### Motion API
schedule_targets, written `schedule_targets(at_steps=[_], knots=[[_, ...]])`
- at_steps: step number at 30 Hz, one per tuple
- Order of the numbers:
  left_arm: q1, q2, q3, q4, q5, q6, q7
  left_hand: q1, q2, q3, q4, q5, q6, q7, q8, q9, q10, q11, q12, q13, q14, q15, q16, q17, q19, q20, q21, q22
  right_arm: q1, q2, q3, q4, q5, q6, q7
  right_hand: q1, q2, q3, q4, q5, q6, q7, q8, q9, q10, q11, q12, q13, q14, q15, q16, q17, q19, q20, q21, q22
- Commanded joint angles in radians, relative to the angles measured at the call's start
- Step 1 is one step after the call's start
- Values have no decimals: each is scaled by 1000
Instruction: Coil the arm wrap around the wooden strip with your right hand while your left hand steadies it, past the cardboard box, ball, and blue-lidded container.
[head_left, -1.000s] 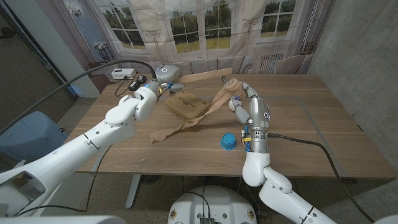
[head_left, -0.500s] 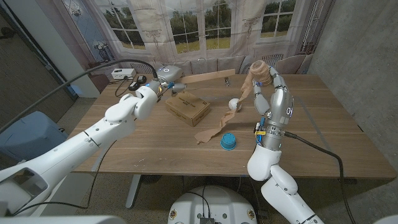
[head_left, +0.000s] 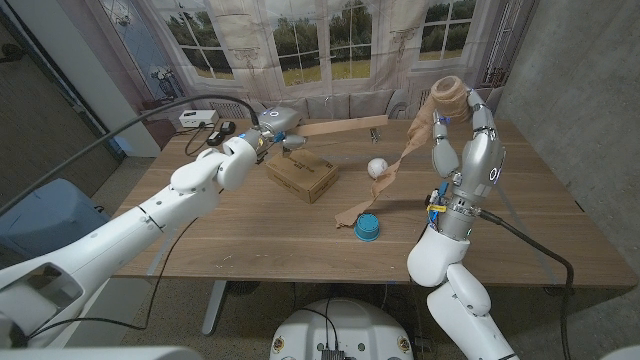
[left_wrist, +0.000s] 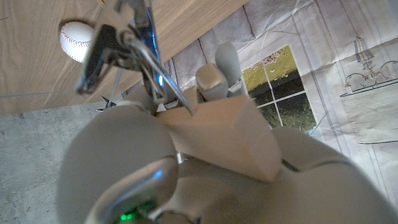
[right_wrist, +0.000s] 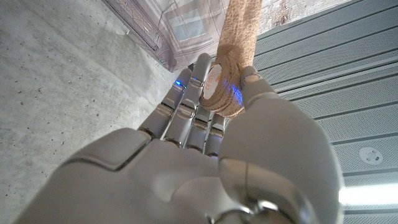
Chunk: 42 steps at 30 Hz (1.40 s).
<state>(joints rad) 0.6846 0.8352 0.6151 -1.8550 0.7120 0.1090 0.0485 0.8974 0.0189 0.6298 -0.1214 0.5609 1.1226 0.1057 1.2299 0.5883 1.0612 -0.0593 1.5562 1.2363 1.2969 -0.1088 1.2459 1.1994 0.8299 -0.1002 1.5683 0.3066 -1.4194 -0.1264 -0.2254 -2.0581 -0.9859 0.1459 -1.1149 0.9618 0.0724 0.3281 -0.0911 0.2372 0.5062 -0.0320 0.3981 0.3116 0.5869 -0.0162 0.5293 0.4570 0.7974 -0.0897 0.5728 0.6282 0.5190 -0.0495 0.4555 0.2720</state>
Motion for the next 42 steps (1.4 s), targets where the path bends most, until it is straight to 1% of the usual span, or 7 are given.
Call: schedule_targets(at_steps=[1, 6, 17, 25, 30, 35, 42], knots=[[-41, -21, 12, 31, -72, -97, -38, -7, -1, -7, 0, -4, -2, -4, 7, -1, -28, -19, 1, -1, -1, 5, -2, 3, -6, -48, -1, 0, -41, 10, 40, -91, 1, 36, -2, 38, 102, 22, 29, 7, 368, -78, 135, 58, 249, -108, 109, 6, 16, -130, -2, 8, -1, -45, 14, 5], [-55, -27, 16, 27, -97, -124, -71, -5, -3, -7, -2, -8, 1, -7, 4, -14, -30, -15, 1, -1, -2, 3, -1, 7, -10, -46, 0, 0, -49, 11, 46, -125, -10, 24, -2, 38, 100, 21, 30, 8, 368, -80, 138, 63, 249, -113, 112, 10, 18, -130, -5, 11, -2, -47, 18, 6], [-64, -37, 20, 16, -135, -153, -126, 2, -7, -7, -9, -16, 1, -4, 2, -36, -30, -14, 2, -1, -1, 5, -14, -5, -12, -44, 0, -9, -21, -91, 34, -205, 53, -71, 2, 38, 98, 17, 32, 10, 368, -84, 146, 75, 249, -115, 119, 20, 24, -130, -13, 20, -6, -51, 29, 7], [-79, -46, 26, 20, -156, -158, -168, 5, -9, -8, -11, -19, 0, -1, 8, -39, -26, -13, 3, -1, 0, 7, -17, -4, -12, -44, 2, -10, 34, -144, 20, -230, 88, -145, 16, 38, 98, 16, 33, 11, 369, -85, 148, 78, 250, -118, 123, 25, 29, -130, -17, 25, -6, -52, 36, 7], [-93, -56, 32, 31, -164, -161, -184, 7, -9, -7, -12, -19, -1, 1, 11, -40, -26, -14, 2, -1, 1, 7, -17, -2, -12, -43, 0, -13, 85, -168, 4, -234, 102, -180, 37, 39, 98, 15, 33, 12, 370, -83, 149, 78, 251, -118, 125, 29, 31, -131, -19, 28, -6, -52, 41, 8], [-112, -77, 44, 63, -166, -179, -176, 8, -10, -8, -12, -19, 1, -1, 14, -45, -26, -19, 3, 0, 10, 6, -21, -8, -5, -46, 0, -19, 127, -193, -15, -243, 100, -216, 66, 40, 98, 14, 33, 13, 370, -82, 149, 79, 251, -118, 128, 31, 36, -131, -20, 32, -6, -52, 45, 8], [-144, -106, 64, 112, -184, -221, -179, 9, -10, -8, -11, -18, 1, 3, 18, -47, -23, -22, 3, -1, 11, 4, -20, -2, -3, -48, 2, -18, 178, -209, -40, -249, 97, -272, 94, 39, 98, 13, 35, 13, 371, -81, 149, 78, 252, -118, 131, 35, 38, -130, -23, 36, -6, -53, 50, 8]])
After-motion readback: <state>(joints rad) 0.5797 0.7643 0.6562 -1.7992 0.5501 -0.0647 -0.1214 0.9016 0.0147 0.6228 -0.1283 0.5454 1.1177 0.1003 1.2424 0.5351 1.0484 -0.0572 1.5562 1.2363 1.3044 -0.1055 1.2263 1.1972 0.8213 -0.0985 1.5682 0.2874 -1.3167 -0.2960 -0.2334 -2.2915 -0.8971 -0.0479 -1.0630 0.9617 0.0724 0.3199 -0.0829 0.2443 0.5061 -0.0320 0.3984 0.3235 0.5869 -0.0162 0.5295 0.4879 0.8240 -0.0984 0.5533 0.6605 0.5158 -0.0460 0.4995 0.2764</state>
